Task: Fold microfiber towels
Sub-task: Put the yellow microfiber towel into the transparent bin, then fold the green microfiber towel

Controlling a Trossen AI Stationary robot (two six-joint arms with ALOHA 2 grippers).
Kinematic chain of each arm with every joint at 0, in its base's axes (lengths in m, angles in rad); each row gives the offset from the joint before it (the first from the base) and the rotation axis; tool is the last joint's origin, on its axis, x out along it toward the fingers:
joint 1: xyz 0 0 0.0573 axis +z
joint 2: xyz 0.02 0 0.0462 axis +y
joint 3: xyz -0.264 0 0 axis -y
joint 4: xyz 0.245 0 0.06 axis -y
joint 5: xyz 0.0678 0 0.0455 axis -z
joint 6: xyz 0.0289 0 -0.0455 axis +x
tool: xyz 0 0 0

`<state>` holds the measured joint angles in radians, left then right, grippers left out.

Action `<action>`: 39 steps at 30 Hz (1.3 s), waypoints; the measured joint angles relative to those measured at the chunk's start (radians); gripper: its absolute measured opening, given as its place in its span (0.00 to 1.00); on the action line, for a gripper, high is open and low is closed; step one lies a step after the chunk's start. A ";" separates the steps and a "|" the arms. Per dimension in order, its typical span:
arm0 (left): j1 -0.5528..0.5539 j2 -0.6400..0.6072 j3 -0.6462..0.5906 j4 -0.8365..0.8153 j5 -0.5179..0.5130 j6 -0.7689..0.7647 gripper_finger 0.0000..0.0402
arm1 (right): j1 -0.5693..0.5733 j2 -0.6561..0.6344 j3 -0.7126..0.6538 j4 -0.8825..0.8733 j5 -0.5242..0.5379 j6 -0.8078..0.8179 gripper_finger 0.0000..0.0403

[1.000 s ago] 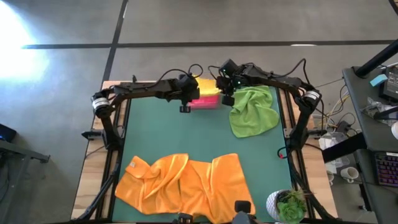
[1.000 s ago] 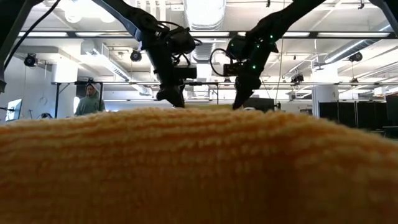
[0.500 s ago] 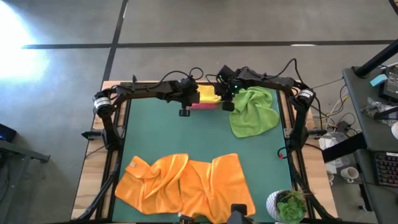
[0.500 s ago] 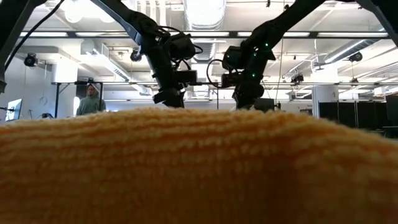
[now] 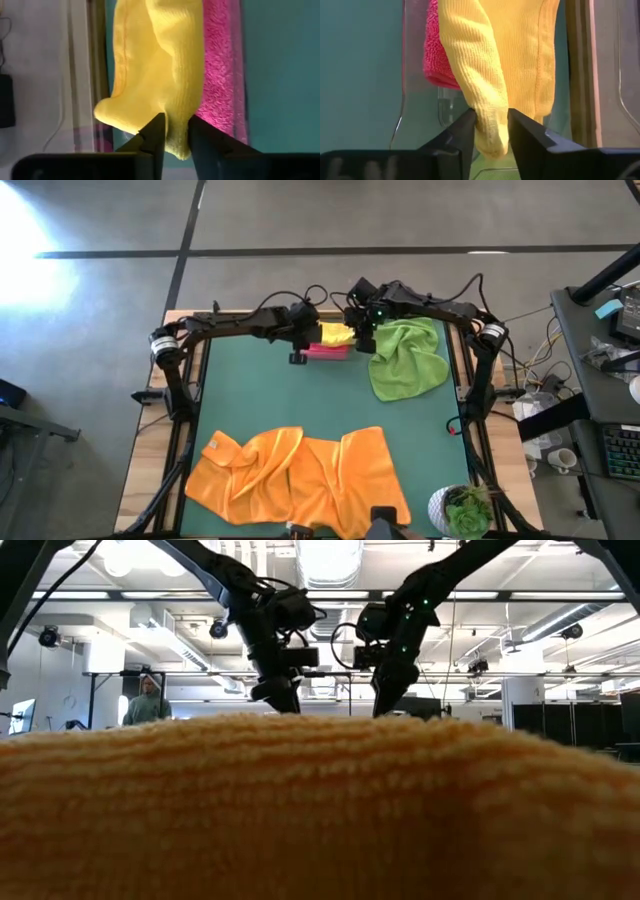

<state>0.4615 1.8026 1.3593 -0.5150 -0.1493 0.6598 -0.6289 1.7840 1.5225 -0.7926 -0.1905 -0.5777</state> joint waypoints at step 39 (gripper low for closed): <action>-0.068 -0.218 0.136 -0.428 0.007 -0.407 0.39 | 0.013 -0.311 -0.124 -0.309 -0.157 0.334 0.26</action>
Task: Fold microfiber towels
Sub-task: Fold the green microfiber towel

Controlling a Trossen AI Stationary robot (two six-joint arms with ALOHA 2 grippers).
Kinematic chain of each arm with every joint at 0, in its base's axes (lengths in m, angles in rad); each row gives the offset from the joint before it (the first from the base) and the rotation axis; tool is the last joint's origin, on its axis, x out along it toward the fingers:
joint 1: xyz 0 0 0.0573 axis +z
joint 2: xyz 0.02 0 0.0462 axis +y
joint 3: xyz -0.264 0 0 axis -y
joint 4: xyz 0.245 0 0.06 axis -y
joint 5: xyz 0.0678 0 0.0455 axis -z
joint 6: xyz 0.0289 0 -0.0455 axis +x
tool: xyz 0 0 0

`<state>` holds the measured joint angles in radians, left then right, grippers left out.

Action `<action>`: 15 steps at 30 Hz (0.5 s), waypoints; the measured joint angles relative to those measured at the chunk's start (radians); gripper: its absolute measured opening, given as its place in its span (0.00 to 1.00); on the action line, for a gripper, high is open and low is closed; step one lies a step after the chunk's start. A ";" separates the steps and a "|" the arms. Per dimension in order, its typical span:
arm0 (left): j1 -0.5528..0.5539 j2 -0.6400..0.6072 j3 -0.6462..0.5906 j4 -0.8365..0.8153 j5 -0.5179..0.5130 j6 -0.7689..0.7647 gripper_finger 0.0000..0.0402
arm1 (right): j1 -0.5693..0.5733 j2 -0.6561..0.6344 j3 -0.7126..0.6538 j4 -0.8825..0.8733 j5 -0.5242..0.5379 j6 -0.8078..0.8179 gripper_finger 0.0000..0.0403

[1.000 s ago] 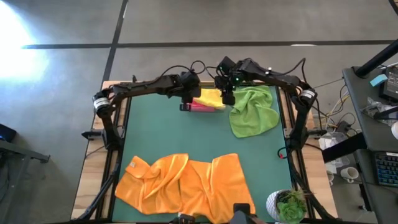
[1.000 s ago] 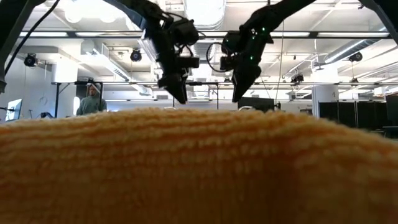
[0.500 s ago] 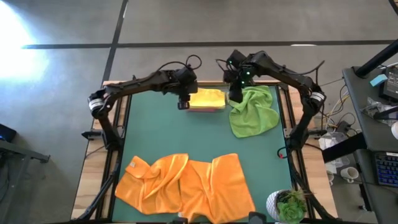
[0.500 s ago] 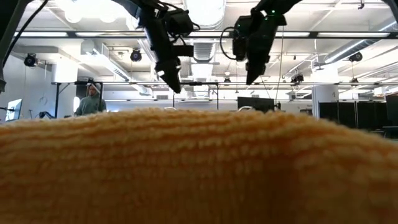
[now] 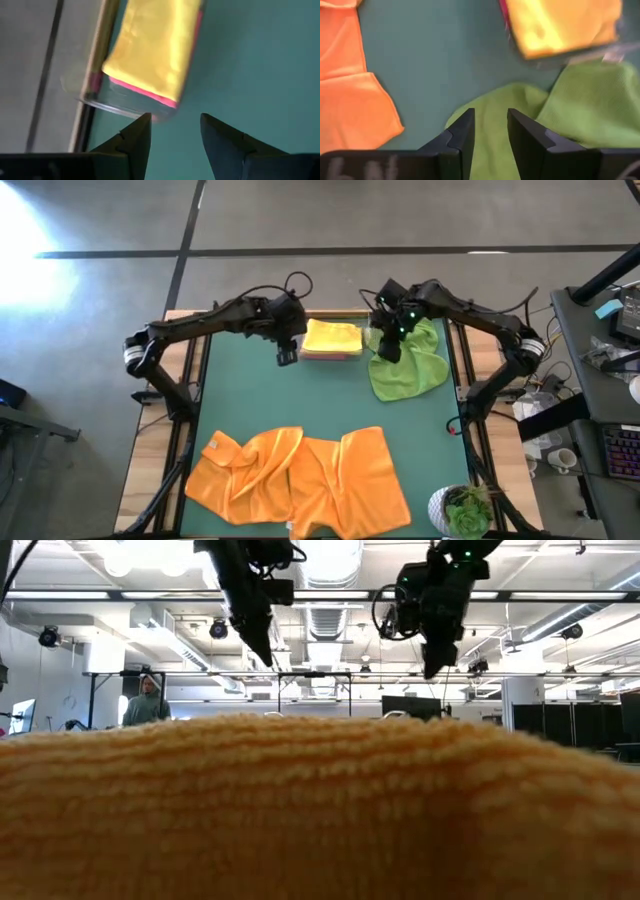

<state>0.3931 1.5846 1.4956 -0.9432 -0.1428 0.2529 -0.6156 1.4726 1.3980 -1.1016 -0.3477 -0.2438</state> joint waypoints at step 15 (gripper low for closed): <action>-0.198 -0.093 -0.346 0.339 0.002 -0.222 0.39 | 0.128 -0.169 -0.414 0.262 0.026 0.451 0.25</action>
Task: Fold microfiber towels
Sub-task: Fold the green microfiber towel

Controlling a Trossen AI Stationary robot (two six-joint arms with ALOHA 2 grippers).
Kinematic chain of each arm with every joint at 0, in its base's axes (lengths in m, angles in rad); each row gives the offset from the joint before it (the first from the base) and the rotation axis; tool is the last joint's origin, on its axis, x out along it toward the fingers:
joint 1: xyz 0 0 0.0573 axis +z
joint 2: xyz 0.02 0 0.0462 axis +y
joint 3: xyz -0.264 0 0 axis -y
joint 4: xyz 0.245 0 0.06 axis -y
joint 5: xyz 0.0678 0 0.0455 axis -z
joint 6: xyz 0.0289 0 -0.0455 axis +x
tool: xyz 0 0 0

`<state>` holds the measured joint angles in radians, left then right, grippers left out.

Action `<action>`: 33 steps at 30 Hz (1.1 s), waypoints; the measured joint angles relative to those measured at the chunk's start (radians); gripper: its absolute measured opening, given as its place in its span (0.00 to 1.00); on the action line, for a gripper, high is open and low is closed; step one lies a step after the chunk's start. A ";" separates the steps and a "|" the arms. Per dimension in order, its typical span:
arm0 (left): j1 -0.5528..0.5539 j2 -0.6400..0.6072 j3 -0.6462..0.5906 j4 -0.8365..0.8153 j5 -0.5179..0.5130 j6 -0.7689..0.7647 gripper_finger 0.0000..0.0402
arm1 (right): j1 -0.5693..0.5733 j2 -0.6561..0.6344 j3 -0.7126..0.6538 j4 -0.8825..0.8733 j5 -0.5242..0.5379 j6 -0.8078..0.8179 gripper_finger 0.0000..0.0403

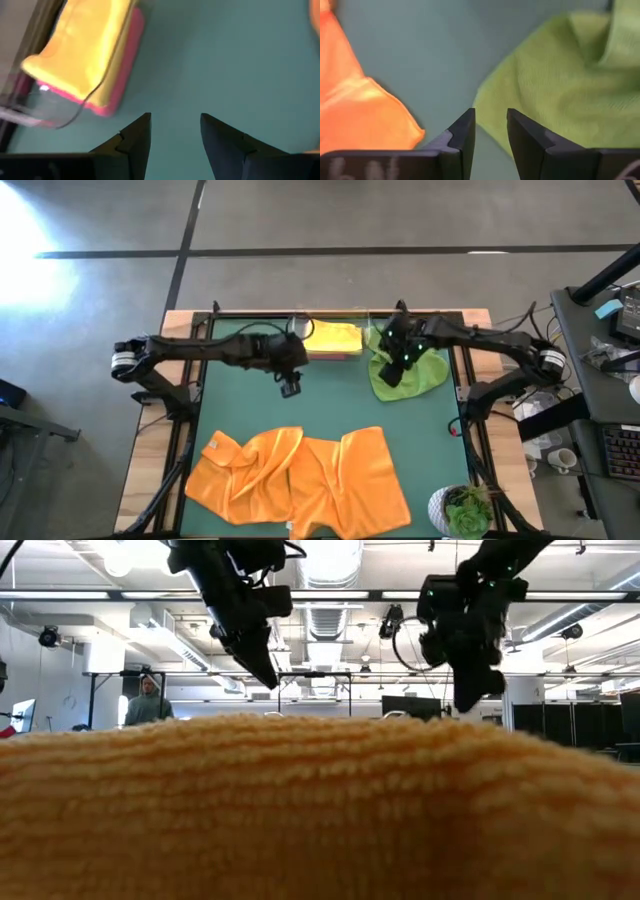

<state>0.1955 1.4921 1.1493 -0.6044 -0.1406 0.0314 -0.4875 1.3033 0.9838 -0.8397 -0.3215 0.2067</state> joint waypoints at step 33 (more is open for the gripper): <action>-0.151 -0.004 -0.073 -0.035 -0.006 0.085 0.39 | 0.260 0.124 -0.167 0.222 0.388 0.590 0.10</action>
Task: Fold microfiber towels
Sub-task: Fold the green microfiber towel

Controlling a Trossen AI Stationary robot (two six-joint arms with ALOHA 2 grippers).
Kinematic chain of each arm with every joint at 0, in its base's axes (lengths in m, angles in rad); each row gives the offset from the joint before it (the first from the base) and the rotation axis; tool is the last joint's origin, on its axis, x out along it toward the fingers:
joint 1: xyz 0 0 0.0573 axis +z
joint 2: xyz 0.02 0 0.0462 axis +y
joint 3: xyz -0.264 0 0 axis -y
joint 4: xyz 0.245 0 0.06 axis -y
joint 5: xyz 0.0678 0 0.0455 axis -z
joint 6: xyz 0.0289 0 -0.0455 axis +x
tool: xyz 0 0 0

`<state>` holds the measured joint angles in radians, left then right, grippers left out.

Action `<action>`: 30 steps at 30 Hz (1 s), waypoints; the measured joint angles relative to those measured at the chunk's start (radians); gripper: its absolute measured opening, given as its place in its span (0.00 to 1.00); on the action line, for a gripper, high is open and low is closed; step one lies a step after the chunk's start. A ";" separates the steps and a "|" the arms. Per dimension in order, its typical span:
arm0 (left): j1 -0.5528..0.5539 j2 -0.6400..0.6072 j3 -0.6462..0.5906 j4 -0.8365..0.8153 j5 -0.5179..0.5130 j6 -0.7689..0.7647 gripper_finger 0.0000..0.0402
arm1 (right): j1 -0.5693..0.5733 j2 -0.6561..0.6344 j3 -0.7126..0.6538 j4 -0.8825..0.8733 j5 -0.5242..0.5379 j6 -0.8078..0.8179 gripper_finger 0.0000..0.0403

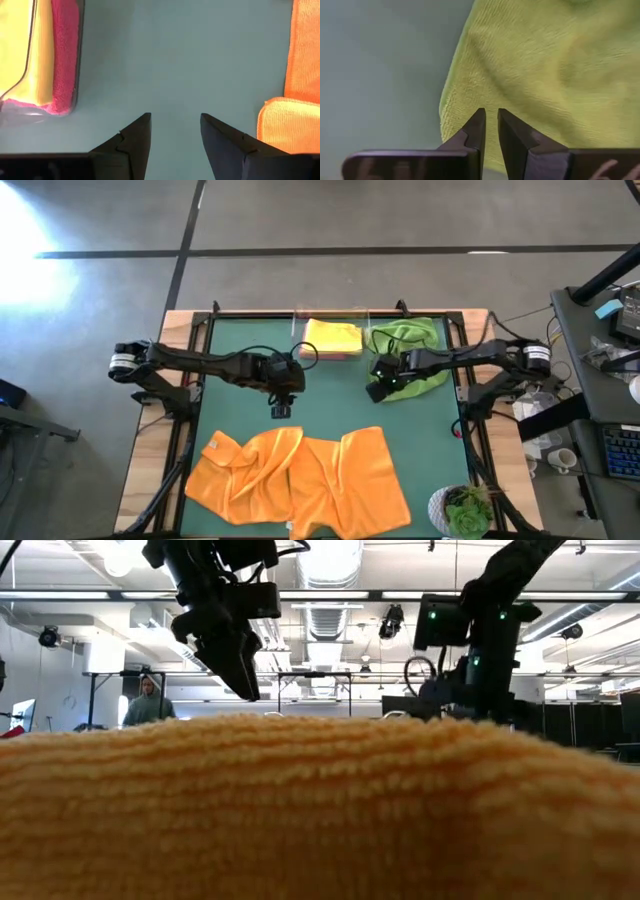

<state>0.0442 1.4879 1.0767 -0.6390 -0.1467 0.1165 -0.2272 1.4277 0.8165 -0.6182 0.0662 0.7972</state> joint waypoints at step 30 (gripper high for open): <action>-0.001 0.000 -0.071 0.020 -0.001 0.083 0.39 | 0.176 0.442 0.465 0.037 -0.056 0.011 0.08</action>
<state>0.0437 1.4879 1.0054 -0.6191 -0.1478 0.1997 -0.0512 1.8700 1.2814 -0.5811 0.0099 0.8086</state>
